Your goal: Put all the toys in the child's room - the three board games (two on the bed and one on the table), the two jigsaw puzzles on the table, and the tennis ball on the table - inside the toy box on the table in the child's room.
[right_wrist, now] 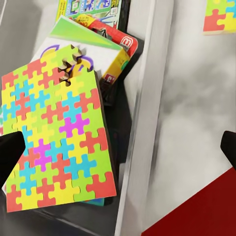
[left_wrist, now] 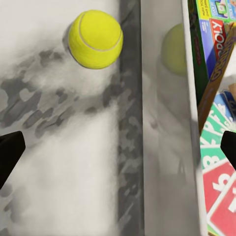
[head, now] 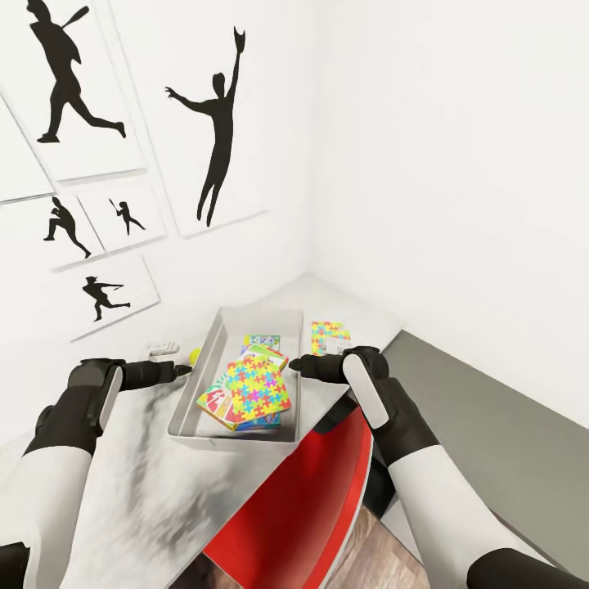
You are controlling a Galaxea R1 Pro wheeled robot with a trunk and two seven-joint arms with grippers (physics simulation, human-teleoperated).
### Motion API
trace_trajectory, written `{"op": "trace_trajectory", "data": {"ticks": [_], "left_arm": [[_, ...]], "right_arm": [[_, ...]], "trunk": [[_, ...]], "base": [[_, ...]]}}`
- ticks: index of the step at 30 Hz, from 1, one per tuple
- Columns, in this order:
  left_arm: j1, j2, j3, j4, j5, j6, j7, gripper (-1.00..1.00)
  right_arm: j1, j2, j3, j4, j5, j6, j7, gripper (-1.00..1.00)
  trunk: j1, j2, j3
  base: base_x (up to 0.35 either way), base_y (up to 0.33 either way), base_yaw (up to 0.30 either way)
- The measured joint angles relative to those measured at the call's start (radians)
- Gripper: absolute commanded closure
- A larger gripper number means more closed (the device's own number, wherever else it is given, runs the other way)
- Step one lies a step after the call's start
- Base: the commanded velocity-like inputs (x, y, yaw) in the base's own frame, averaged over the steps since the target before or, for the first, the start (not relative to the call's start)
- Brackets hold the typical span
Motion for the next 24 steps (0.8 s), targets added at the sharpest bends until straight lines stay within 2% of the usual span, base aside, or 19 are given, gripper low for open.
{"op": "trace_trajectory", "data": {"ticks": [6, 9, 14, 24], "left_arm": [[0.0, -0.001, -0.018, 0.0, 0.001, 0.001, -0.002, -1.0], [0.0, -0.001, -0.054, 0.001, 0.004, 0.001, -0.002, -1.0], [0.0, -0.001, -0.089, 0.007, 0.006, 0.0, -0.002, -1.0], [0.0, 0.0, -0.107, 0.012, 0.006, 0.0, -0.002, -1.0]], "right_arm": [[0.0, 0.0, 0.0, 0.0, 0.0, 0.0, 0.0, -1.0], [0.0, 0.0, 0.0, 0.0, 0.0, 0.0, 0.0, -1.0], [0.0, 0.0, 0.0, 0.0, 0.0, 0.0, -0.001, -1.0], [0.0, 0.0, 0.0, 0.0, 0.0, 0.0, 0.0, -1.0]], "trunk": [[0.0, 0.0, 0.0], [0.0, 0.0, 0.0], [0.0, 0.0, 0.0], [0.0, 0.0, 0.0]], "base": [[0.0, 0.0, 0.0], [0.0, 0.0, 0.0], [0.0, 0.0, 0.0], [0.0, 0.0, 0.0]]}}
